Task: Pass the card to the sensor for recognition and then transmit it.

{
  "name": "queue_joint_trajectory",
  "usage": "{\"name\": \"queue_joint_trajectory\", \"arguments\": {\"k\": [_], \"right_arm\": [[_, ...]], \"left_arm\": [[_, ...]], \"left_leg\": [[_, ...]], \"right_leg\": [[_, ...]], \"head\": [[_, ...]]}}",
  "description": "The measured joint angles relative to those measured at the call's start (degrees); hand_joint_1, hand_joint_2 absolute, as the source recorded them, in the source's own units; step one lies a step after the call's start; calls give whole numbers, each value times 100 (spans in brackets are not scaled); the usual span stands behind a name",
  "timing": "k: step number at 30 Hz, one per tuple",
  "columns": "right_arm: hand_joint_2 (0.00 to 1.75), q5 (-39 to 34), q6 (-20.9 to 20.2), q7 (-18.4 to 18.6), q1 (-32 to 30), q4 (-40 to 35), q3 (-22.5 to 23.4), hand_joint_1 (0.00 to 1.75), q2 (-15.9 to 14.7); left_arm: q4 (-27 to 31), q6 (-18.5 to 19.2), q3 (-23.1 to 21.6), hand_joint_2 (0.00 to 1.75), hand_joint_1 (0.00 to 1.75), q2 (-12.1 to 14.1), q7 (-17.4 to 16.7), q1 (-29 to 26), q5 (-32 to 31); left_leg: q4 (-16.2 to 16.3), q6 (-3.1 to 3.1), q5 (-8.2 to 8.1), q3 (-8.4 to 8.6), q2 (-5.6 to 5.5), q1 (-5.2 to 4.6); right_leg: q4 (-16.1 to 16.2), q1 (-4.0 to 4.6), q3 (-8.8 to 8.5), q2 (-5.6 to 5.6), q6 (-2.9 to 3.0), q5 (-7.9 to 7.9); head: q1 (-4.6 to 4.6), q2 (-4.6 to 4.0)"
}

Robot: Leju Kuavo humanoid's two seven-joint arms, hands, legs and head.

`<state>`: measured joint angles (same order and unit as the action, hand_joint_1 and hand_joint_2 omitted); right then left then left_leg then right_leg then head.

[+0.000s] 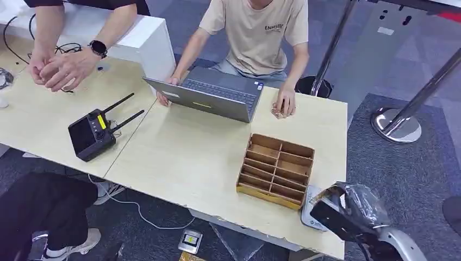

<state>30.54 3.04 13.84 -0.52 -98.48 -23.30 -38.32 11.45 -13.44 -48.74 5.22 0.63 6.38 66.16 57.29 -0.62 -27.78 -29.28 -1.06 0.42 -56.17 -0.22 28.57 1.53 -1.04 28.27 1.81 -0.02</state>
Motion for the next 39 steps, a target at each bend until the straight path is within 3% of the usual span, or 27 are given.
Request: {"name": "queue_joint_trajectory", "arguments": {"k": [13,39], "right_arm": [[175,601,-138,409,190,804,-780,175,-118],[175,940,365,640,422,1732,-1254,175,-138]], "left_arm": [[0,46,4,175,0,-101,22,-6,2],[-2,-2,9,175,0,-232,-11,-7,35]], "left_leg": [[0,0,0,1,1,-1],[1,0,0,15,5,-1]], "right_leg": [[0,-1,0,0,0,0],[0,-1,-11,-2,-1,-1]], "head": [[-2,0],[-2,0]]}}
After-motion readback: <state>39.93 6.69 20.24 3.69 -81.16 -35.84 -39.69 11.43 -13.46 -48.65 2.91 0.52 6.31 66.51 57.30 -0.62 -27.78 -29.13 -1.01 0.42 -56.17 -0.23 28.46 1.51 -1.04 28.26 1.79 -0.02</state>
